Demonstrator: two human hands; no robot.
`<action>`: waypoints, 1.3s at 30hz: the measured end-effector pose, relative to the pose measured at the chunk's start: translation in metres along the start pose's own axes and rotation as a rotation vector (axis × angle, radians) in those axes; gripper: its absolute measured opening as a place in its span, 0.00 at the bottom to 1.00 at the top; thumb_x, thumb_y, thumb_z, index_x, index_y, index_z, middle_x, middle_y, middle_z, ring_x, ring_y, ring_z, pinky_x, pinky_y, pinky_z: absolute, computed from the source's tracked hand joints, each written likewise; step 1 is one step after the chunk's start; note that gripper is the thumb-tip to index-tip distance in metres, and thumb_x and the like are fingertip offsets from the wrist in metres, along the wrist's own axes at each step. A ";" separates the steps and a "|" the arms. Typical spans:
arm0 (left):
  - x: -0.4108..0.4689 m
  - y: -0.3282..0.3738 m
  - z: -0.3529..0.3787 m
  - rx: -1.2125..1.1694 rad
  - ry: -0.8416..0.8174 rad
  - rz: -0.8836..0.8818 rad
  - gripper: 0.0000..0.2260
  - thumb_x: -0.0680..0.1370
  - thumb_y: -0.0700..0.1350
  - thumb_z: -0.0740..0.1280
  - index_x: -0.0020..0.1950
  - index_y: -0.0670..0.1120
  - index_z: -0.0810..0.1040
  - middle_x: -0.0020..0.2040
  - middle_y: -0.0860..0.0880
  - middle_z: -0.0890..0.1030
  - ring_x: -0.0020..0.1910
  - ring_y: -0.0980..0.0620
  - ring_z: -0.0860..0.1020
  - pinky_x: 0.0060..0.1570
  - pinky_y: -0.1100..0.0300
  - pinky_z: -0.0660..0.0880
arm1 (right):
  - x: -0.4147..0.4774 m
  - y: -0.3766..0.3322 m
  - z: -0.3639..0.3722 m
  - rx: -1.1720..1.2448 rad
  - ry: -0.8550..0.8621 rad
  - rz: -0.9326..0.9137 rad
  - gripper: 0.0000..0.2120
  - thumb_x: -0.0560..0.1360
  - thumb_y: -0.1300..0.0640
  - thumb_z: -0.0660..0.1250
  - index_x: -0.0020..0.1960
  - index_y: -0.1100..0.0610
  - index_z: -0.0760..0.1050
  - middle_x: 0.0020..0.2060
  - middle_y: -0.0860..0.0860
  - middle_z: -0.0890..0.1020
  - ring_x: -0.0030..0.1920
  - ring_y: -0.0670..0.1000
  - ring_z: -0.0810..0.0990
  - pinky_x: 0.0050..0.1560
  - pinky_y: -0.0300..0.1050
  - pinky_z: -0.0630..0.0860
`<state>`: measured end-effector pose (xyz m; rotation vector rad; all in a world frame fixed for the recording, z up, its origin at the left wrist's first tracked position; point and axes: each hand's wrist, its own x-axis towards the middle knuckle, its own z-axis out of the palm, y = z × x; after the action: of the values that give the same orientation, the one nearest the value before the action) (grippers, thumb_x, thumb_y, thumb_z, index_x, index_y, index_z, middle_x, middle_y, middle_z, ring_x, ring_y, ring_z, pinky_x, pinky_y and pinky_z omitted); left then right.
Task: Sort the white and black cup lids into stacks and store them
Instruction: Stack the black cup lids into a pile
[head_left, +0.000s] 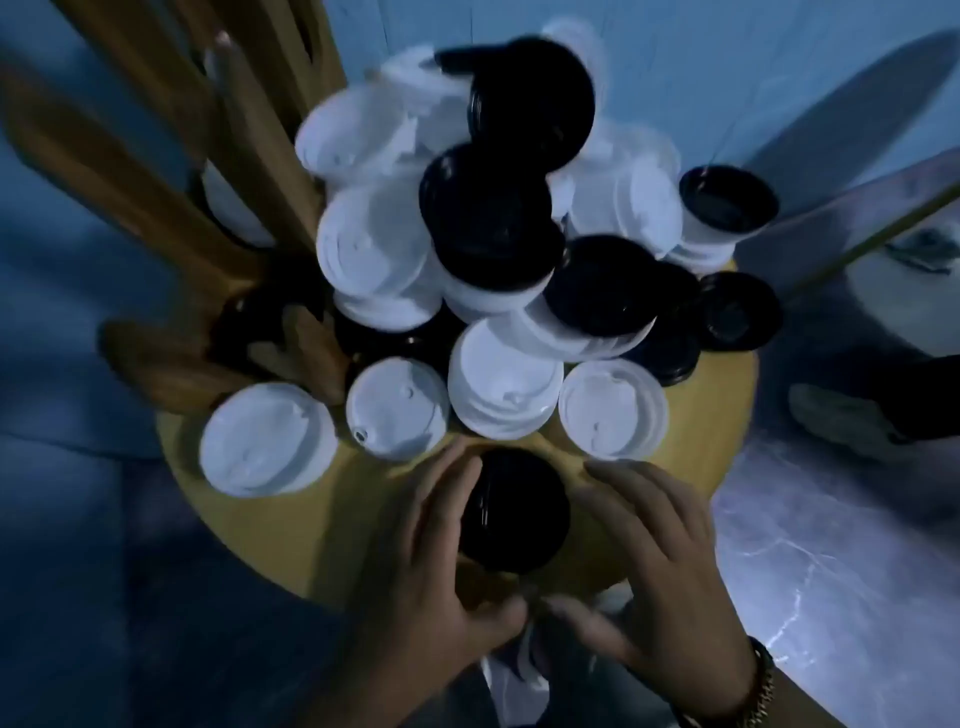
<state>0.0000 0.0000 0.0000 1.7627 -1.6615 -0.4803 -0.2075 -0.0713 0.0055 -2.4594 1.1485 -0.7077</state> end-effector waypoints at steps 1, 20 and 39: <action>-0.002 -0.003 0.003 -0.003 -0.002 0.021 0.46 0.68 0.63 0.71 0.81 0.55 0.55 0.81 0.59 0.56 0.79 0.61 0.55 0.72 0.64 0.63 | -0.002 0.000 0.006 0.002 0.032 -0.031 0.33 0.72 0.31 0.64 0.68 0.50 0.70 0.69 0.50 0.73 0.70 0.55 0.69 0.66 0.56 0.66; -0.002 -0.005 -0.005 -0.152 0.000 -0.146 0.46 0.70 0.57 0.79 0.80 0.62 0.54 0.74 0.59 0.69 0.71 0.56 0.68 0.65 0.57 0.68 | 0.010 -0.016 0.010 0.104 0.020 0.058 0.39 0.68 0.28 0.63 0.72 0.49 0.69 0.63 0.48 0.78 0.65 0.50 0.71 0.66 0.57 0.69; -0.004 -0.001 0.002 -0.033 -0.004 -0.075 0.49 0.68 0.62 0.78 0.79 0.65 0.51 0.74 0.60 0.70 0.70 0.56 0.71 0.64 0.51 0.75 | 0.014 -0.010 0.007 0.439 0.019 0.125 0.32 0.69 0.39 0.75 0.68 0.47 0.69 0.59 0.39 0.75 0.60 0.41 0.74 0.60 0.44 0.75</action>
<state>-0.0006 0.0034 -0.0030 1.8057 -1.5862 -0.5427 -0.1895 -0.0753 0.0085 -2.0036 1.0151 -0.8437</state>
